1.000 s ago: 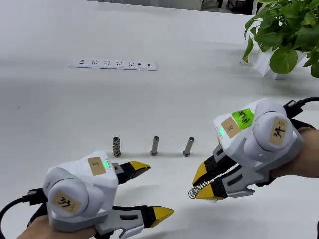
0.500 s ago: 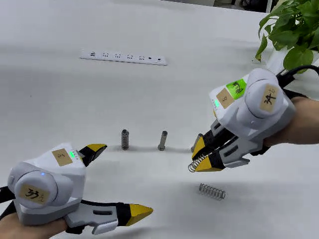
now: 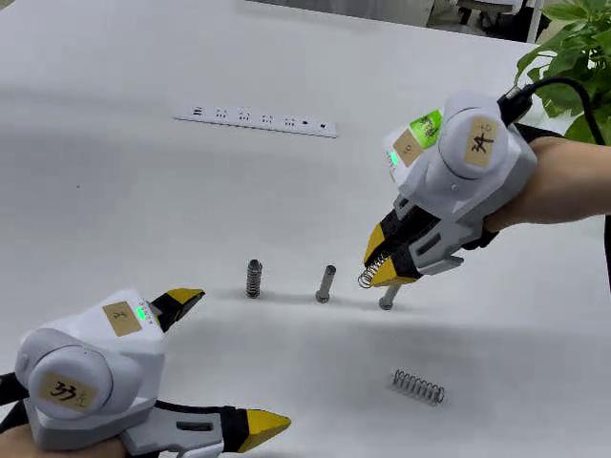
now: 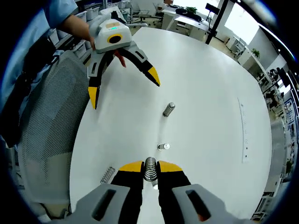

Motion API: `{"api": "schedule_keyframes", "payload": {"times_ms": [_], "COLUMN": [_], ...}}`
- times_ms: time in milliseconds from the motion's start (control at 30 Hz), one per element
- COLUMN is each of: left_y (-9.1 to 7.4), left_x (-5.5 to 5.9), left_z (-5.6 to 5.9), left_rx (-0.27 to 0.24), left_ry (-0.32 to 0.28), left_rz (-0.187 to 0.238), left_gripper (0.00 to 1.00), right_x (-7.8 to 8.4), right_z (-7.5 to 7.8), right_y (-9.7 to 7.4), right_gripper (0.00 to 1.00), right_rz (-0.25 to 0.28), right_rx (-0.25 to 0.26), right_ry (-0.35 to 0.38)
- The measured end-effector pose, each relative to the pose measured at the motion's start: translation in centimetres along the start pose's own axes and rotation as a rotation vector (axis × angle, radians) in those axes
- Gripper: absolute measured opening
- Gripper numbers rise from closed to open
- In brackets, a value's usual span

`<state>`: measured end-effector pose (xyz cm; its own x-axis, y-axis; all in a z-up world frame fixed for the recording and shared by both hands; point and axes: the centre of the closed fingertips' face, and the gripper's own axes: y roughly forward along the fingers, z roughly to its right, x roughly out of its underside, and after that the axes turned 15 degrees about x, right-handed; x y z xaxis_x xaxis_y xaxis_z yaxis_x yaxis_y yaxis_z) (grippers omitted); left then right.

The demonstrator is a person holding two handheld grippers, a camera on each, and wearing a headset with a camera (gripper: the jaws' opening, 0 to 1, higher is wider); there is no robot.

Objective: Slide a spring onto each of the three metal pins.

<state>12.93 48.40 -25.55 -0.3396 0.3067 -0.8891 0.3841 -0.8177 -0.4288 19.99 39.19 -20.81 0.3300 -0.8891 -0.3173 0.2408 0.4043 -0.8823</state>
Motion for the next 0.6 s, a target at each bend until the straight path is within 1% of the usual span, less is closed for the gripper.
{"api": "schedule_keyframes", "payload": {"times_ms": [100, 233, 467, 600], "left_y": [0.0, 0.0, -0.3, -0.6], "left_x": [0.2, 0.4, 0.5, 0.5], "left_z": [-0.1, 0.0, -0.3, -0.5], "left_rx": [-0.002, 0.002, 0.002, -0.004], "left_ry": [-0.004, -0.005, -0.002, -0.004], "left_rz": [-0.004, -0.016, -0.027, -0.024], "left_gripper": [1.0, 1.0, 1.0, 1.0], "right_x": [-0.6, -1.0, -2.1, -2.2], "right_z": [0.4, 1.0, 1.5, 1.9], "right_y": [0.4, 1.1, 1.9, 2.4], "right_gripper": [0.12, 0.12, 0.12, 0.12], "right_rz": [0.01, -0.01, -0.018, -0.027], "right_rx": [-0.014, -0.02, -0.034, -0.049], "right_ry": [0.007, -0.034, -0.075, -0.11]}}
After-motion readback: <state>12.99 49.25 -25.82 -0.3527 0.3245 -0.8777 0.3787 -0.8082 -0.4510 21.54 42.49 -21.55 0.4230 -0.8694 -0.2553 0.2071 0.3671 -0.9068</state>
